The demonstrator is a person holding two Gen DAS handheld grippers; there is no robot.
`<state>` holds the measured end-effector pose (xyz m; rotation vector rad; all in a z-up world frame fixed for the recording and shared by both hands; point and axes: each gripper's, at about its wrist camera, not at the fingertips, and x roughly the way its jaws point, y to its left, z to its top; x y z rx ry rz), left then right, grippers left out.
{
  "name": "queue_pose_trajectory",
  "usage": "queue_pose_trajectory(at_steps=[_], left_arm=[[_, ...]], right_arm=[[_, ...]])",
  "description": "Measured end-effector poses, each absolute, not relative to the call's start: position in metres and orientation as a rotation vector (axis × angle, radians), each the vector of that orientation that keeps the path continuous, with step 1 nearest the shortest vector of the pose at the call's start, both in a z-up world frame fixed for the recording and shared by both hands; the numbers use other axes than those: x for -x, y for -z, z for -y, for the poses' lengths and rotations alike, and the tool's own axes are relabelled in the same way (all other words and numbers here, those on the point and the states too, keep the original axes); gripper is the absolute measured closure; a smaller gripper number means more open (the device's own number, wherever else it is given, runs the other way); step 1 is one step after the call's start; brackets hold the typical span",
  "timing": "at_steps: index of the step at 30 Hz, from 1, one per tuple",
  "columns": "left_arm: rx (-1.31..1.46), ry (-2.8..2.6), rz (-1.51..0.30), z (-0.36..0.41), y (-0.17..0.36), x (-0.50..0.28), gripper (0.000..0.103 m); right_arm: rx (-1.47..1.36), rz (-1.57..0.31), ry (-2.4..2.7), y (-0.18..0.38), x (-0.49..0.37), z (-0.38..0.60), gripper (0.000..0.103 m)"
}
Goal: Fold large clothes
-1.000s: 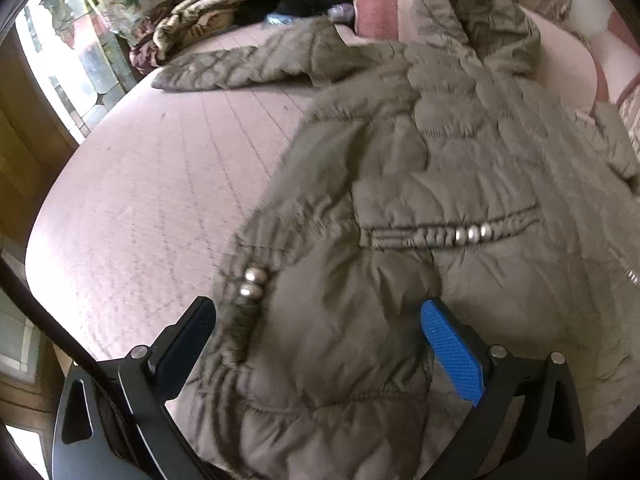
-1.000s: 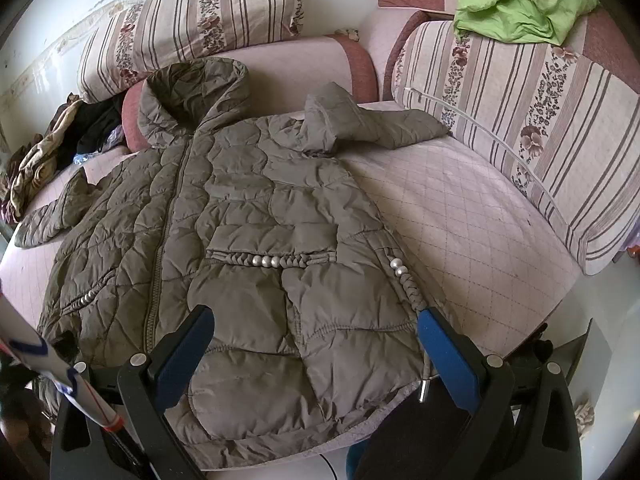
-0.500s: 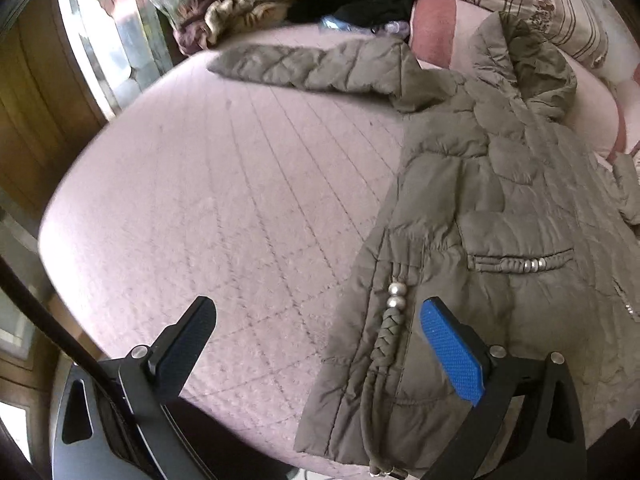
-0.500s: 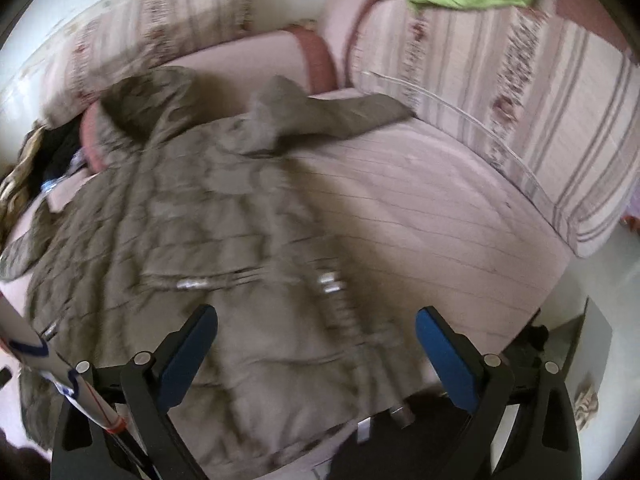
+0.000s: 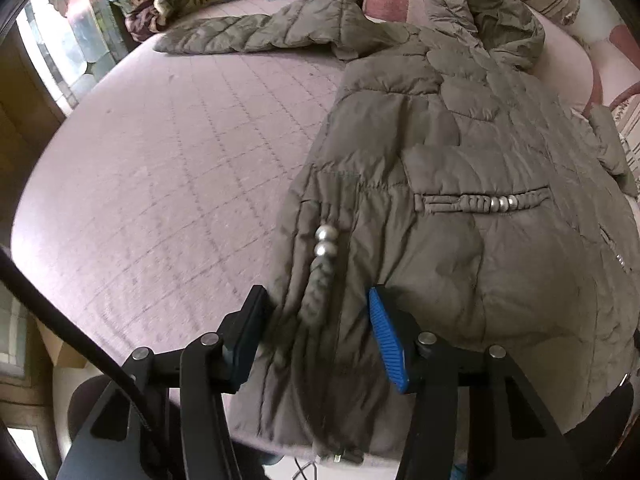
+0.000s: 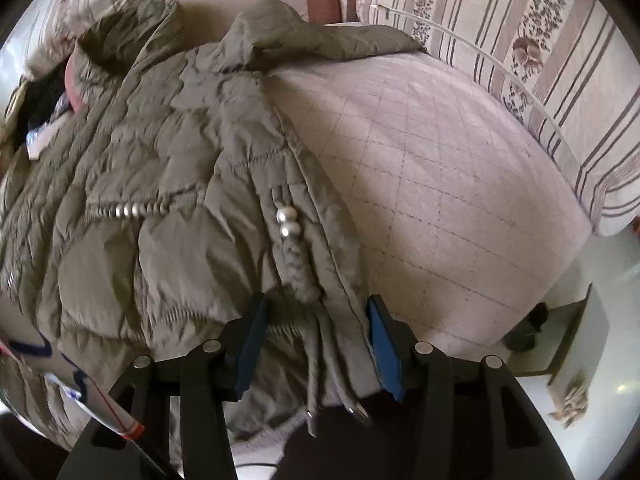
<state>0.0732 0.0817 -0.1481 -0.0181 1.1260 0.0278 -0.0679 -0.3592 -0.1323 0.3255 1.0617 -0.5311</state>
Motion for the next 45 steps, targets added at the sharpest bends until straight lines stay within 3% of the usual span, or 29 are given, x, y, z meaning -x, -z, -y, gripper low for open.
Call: queue_pose_trajectory(at_steps=[7, 11, 13, 23, 29, 38, 43, 45], left_arm=[[-0.018, -0.114, -0.988, -0.099, 0.090, -0.055, 0.051], [-0.030, -0.121, -0.912, -0.098, 0.053, -0.049, 0.039], [-0.041, -0.087, -0.906, -0.087, 0.033, -0.049, 0.039], [-0.202, 0.434, -0.809, 0.024, -0.140, 0.027, 0.032], [-0.281, 0.545, -0.764, 0.066, -0.208, 0.075, 0.032], [-0.269, 0.515, -0.638, 0.028, -0.249, 0.103, 0.032], [-0.173, 0.457, -0.691, -0.021, -0.230, 0.072, 0.031], [-0.163, 0.424, -0.683, -0.041, -0.212, 0.058, 0.026]], right_arm=[[-0.337, -0.953, 0.542, 0.080, 0.087, 0.355, 0.048], [-0.295, -0.908, 0.466, 0.049, 0.072, 0.328, 0.037], [-0.262, -0.906, 0.426, 0.040, 0.060, 0.308, 0.034], [-0.119, -1.008, 0.375, 0.045, 0.026, 0.249, 0.033], [-0.067, -1.079, 0.372, 0.054, 0.029, 0.217, 0.033], [0.011, -1.096, 0.367, 0.048, 0.030, 0.193, 0.033], [-0.025, -1.054, 0.352, 0.031, 0.027, 0.189, 0.032], [-0.023, -1.021, 0.345, 0.026, 0.030, 0.186, 0.030]])
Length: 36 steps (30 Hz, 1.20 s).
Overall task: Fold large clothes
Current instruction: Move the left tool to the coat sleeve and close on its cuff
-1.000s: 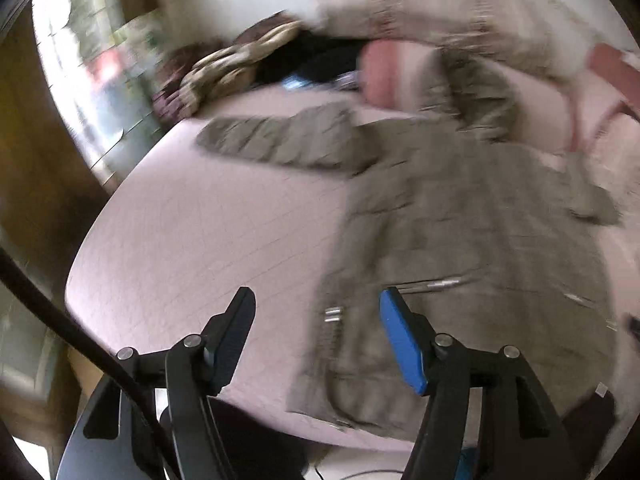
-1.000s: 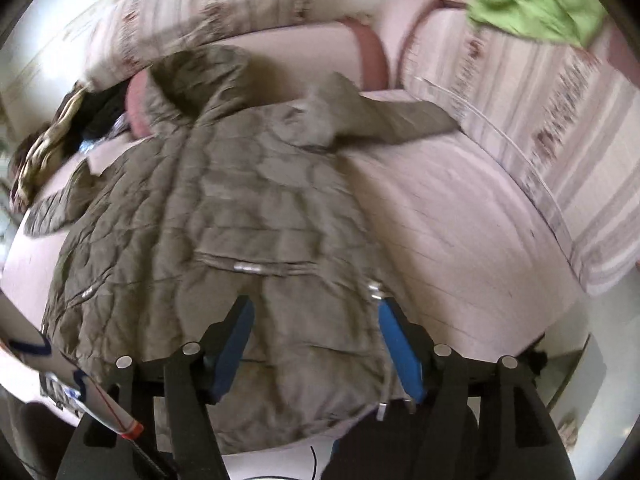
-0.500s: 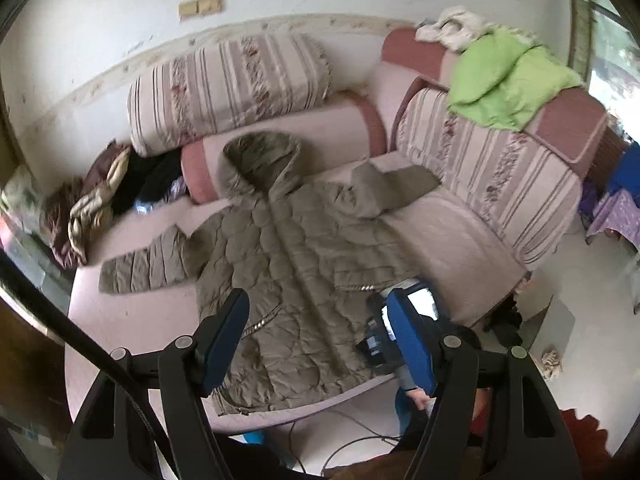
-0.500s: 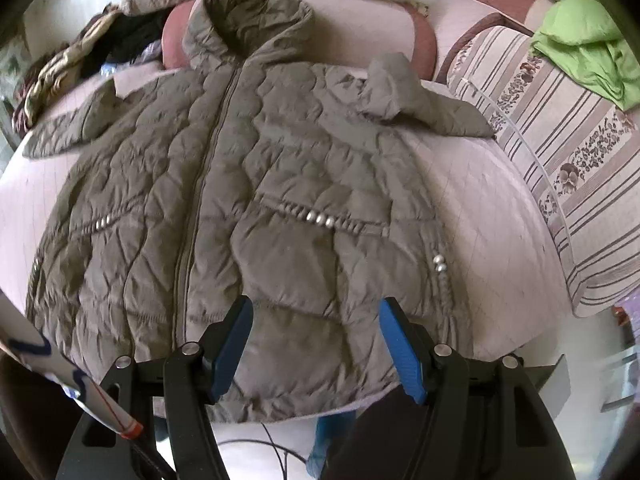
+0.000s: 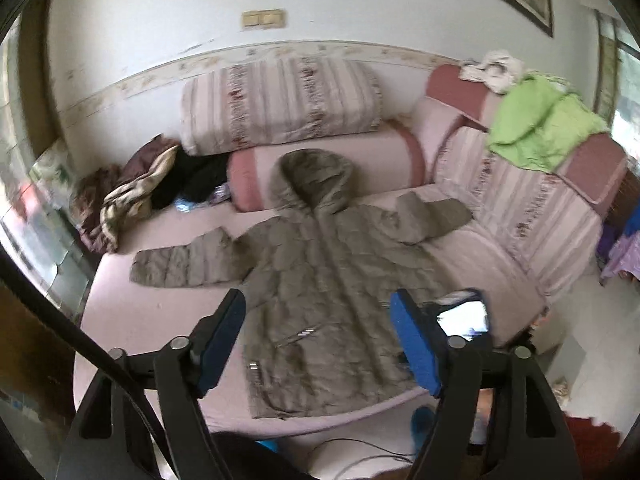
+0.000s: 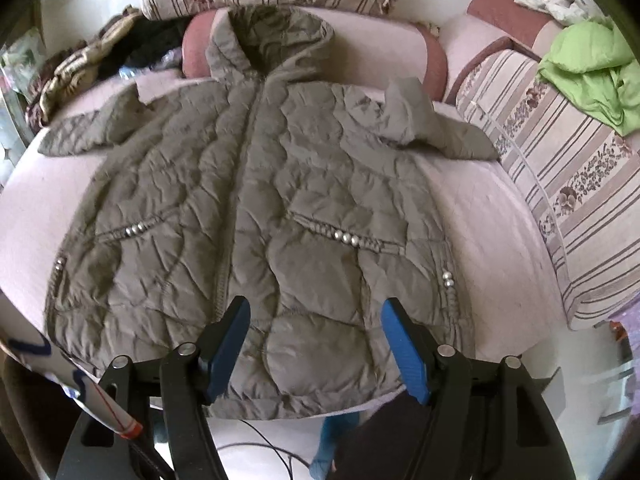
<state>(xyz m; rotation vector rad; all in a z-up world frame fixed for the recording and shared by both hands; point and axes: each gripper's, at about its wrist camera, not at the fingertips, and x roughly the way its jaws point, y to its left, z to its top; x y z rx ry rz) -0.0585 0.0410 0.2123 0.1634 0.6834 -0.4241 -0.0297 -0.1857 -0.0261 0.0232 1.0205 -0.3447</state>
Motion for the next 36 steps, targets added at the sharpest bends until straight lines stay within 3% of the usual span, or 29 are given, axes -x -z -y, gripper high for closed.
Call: queue_pose_trajectory(at_steps=[9, 14, 21, 36], left_arm=[[0.052, 0.047, -0.626, -0.171, -0.110, -0.022, 0.025], [0.157, -0.167, -0.707, -0.232, -0.062, -0.066, 0.025], [0.333, -0.225, -0.872, -0.283, -0.004, -0.144, 0.025], [0.607, -0.193, -0.989, -0.343, 0.117, -0.347, 0.030]], right_arm=[[-0.052, -0.925, 0.291, 0.022, 0.032, 0.176, 0.029], [-0.005, -0.864, 0.225, 0.026, 0.013, 0.162, 0.025], [0.002, -0.894, 0.069, 0.052, -0.035, 0.141, 0.025], [-0.144, -0.914, -0.002, 0.121, -0.120, 0.163, 0.025]])
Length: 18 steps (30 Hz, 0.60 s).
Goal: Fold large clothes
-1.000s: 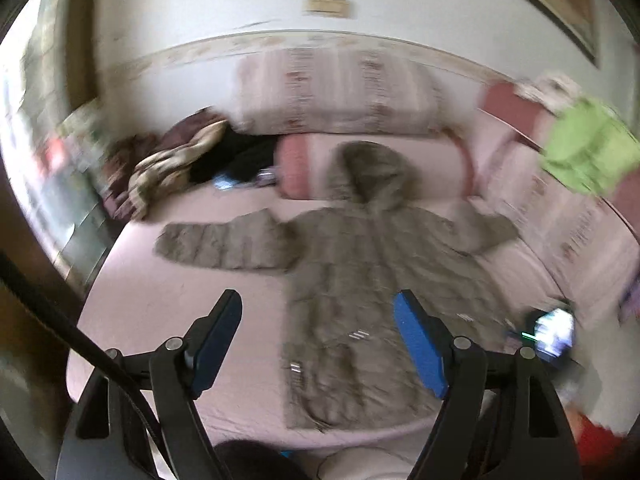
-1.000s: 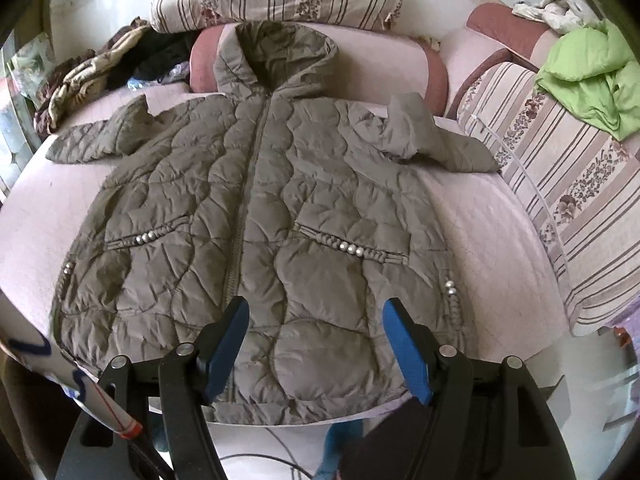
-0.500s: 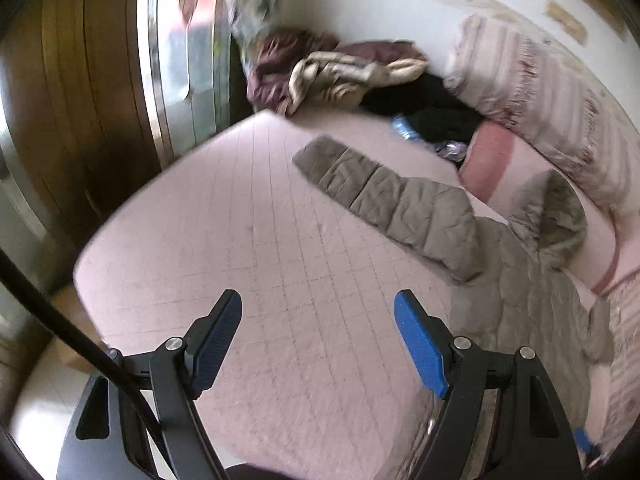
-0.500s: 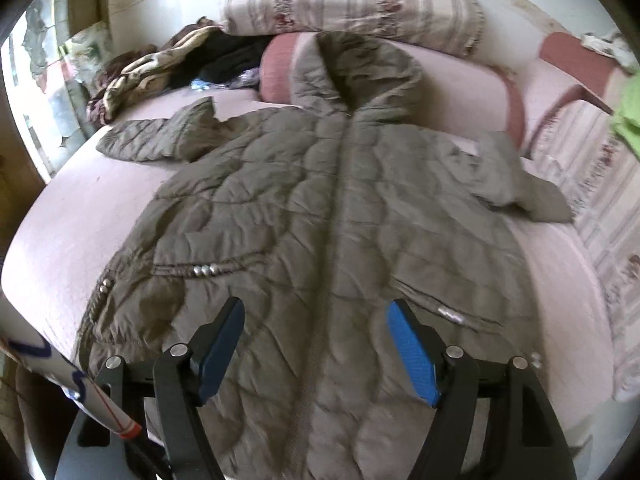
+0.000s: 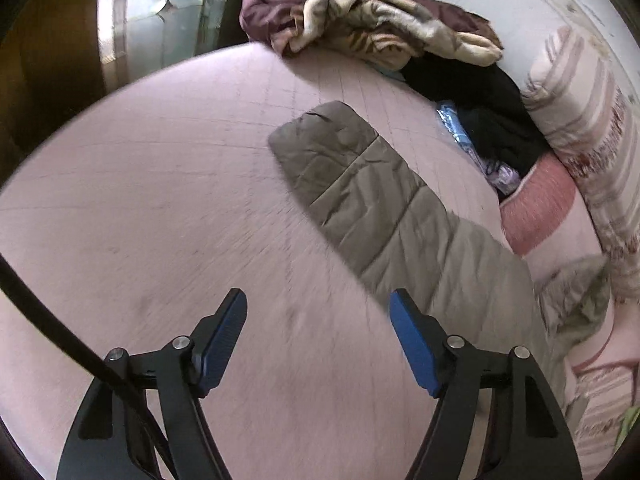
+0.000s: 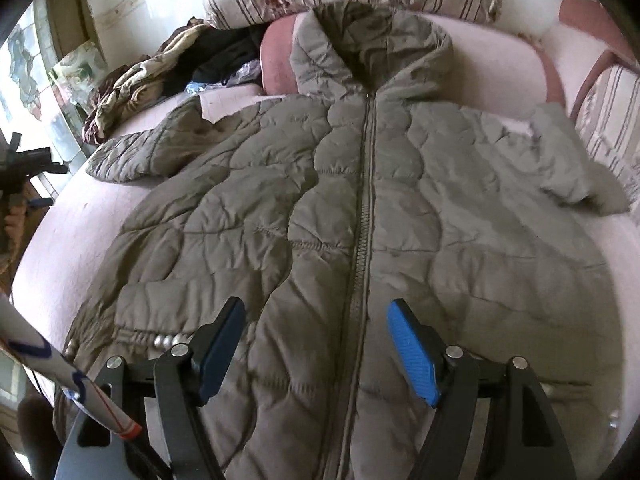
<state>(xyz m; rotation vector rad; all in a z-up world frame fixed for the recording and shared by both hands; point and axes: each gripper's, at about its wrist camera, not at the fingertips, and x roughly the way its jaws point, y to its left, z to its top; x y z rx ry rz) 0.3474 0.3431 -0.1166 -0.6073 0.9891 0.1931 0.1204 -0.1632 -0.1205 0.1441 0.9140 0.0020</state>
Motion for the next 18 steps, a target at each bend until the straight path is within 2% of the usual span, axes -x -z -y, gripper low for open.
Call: queue_pose_trajectory(at_steps=[8, 10, 12, 14, 15, 16, 17, 18], left_arm=[[0.808, -0.188, -0.953, -0.361, 0.162, -0.415, 0.030], [0.815, -0.175, -0.926, -0.362, 0.162, -0.428, 0.027], [0.820, -0.170, -0.920, -0.361, 0.164, -0.440, 0.019], [0.794, -0.197, -0.922, -0.356, 0.163, -0.448, 0.019], [0.768, -0.210, -0.930, -0.353, 0.162, -0.452, 0.022], [0.731, -0.228, -0.944, -0.348, 0.160, -0.455, 0.031], [0.677, -0.253, -0.974, -0.341, 0.158, -0.459, 0.061], [0.658, -0.247, -1.004, -0.337, 0.158, -0.461, 0.084]], right_arm=[[-0.175, -0.923, -0.016, 0.146, -0.139, 0.172, 0.026], [-0.176, -0.926, -0.017, 0.152, -0.140, 0.172, 0.025], [-0.161, -0.923, -0.016, 0.154, -0.140, 0.171, 0.024], [-0.155, -0.921, -0.017, 0.155, -0.141, 0.171, 0.023], [-0.157, -0.922, -0.020, 0.157, -0.141, 0.171, 0.022], [-0.160, -0.923, -0.023, 0.158, -0.142, 0.171, 0.022], [-0.163, -0.924, -0.025, 0.159, -0.143, 0.172, 0.022], [-0.162, -0.924, -0.026, 0.160, -0.144, 0.172, 0.022]])
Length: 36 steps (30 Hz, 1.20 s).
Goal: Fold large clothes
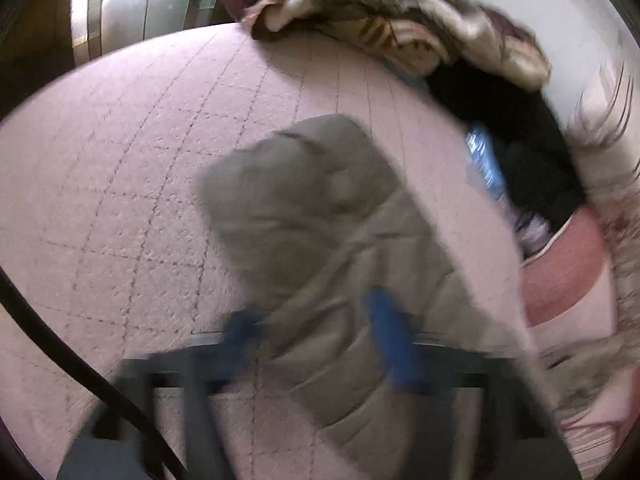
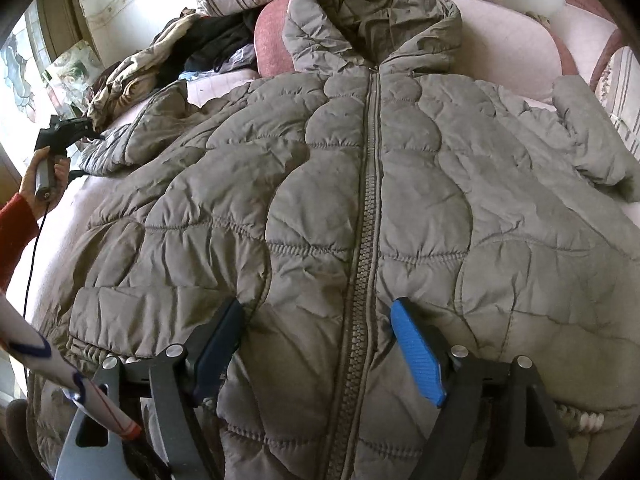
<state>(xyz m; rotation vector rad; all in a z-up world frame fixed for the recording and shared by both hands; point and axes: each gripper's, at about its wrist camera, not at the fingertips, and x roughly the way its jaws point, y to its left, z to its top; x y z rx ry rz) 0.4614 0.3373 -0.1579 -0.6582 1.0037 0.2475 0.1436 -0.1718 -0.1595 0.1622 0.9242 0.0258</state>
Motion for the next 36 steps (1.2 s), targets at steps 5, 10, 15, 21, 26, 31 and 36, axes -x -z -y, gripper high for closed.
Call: queue_pose_trajectory(at_steps=[5, 10, 15, 21, 26, 31, 36], left_arm=[[0.603, -0.196, -0.995, -0.308, 0.118, -0.454, 0.094], [0.495, -0.040, -0.917, -0.245, 0.042, -0.430, 0.095], [0.390, 0.191, -0.866, -0.140, -0.022, -0.389, 0.095], [0.328, 0.437, -0.886, -0.012, -0.035, -0.336, 0.095], [0.206, 0.486, -0.942, 0.065, -0.019, -0.287, 0.077], [0.106, 0.492, -0.886, 0.068, -0.015, -0.216, 0.036], [0.031, 0.318, -0.837, 0.011, 0.022, -0.173, 0.027]], right_arm=[[-0.157, -0.921, -0.026, 0.161, -0.144, 0.171, 0.021], [-0.157, -0.919, -0.028, 0.160, -0.144, 0.171, 0.021], [-0.170, -0.921, -0.028, 0.155, -0.143, 0.174, 0.024], [-0.315, -0.847, 0.043, 0.114, -0.110, 0.211, 0.029], [-0.307, -0.821, 0.175, 0.091, -0.072, 0.261, 0.029], [-0.292, -0.842, 0.269, 0.086, -0.041, 0.302, 0.028], [-0.294, -0.867, 0.283, 0.082, -0.043, 0.315, 0.025]])
